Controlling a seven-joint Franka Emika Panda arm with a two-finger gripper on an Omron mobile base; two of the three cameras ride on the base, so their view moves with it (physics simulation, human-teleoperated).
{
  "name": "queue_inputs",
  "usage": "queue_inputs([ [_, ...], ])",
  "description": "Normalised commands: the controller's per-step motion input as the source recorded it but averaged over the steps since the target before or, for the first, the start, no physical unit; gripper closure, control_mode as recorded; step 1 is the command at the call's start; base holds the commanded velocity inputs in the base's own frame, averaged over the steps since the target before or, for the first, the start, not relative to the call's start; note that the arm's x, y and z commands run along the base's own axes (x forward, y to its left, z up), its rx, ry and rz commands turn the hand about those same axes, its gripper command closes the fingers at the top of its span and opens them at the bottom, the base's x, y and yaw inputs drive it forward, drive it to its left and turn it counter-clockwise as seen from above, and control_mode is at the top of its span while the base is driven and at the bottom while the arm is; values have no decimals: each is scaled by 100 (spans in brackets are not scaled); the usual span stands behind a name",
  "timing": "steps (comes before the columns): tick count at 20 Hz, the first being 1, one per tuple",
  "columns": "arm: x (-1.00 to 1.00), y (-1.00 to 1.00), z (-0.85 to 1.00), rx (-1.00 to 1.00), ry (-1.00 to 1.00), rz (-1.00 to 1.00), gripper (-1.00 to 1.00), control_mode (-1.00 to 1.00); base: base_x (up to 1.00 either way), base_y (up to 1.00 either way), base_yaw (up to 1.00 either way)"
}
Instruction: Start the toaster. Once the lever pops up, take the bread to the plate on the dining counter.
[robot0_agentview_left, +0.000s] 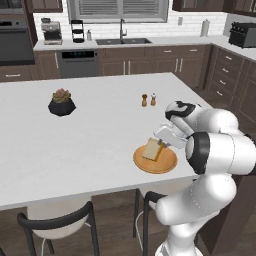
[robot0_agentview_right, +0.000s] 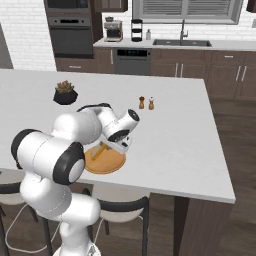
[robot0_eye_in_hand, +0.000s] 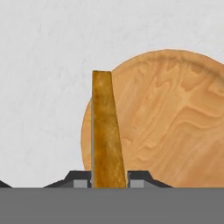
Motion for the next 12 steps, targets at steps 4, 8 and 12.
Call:
queue_inputs([
  [4,0,0,-6,0,-1,-1,100,-100,0,0,0],
  [8,0,0,0,0,0,0,-100,-100,0,0,0],
  [12,7,0,0,0,0,0,-100,-100,0,0,0],
])
